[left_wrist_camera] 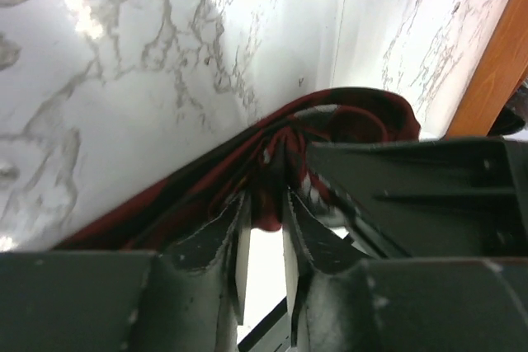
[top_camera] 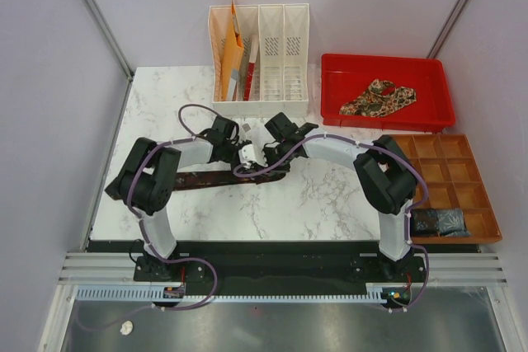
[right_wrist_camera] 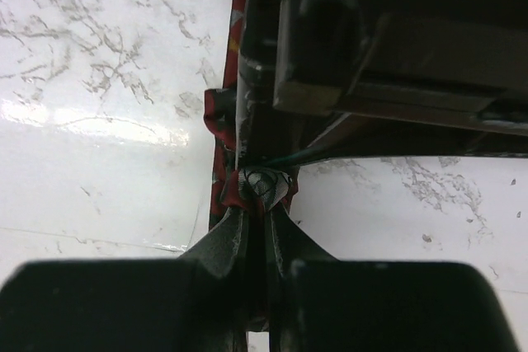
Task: Roll the ties
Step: Roll the tie at the center of the board.
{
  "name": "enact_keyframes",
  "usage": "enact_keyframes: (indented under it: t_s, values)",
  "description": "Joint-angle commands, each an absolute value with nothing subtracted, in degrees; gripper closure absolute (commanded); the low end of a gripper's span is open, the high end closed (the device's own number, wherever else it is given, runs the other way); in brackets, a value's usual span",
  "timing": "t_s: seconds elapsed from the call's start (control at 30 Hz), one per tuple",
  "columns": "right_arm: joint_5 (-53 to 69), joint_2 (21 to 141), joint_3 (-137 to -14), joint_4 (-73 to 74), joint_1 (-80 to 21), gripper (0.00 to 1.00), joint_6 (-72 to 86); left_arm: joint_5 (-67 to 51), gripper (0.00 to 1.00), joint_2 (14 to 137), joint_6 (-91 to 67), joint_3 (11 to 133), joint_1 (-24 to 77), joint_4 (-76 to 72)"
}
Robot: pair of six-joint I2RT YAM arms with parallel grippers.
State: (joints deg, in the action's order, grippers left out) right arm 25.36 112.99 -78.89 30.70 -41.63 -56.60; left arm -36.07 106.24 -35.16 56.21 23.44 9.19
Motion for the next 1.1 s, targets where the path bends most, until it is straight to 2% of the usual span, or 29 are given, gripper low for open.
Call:
enact_keyframes:
  t_s: [0.0, 0.2, 0.4, 0.5, 0.63, 0.87, 1.07]
  values:
    - [18.55, 116.81, -77.43, 36.03, -42.10, 1.00, -60.02, -35.86, 0.67, 100.55, -33.49, 56.25, 22.50, 12.12]
    - [14.68, 116.81, -77.08, 38.66, -42.01, 1.00, -61.35, -36.04, 0.62, 98.26, -32.08, 55.37, 20.57, 13.36]
    - [9.68, 115.93, -77.43, 43.49, -42.10, 1.00, -62.22, -36.64, 0.65, 97.38, -29.53, 56.60, 20.39, 16.96]
    - [9.23, 114.70, -77.34, 46.05, -42.10, 1.00, -62.49, -40.33, 0.71, 97.82, -31.37, 56.78, 20.91, 14.42]
    - [9.23, 115.48, -79.18, 49.74, -42.19, 1.00, -62.67, -40.96, 0.71, 98.96, -34.79, 56.95, 22.50, 9.77]
    - [11.07, 117.60, -82.97, 51.24, -42.28, 0.98, -61.09, -41.75, 0.62, 101.25, -43.50, 54.67, 23.91, -1.83]
    - [12.39, 117.07, -82.35, 48.52, -42.28, 0.96, -58.10, -43.50, 0.61, 101.34, -50.88, 48.88, 23.99, -10.62]
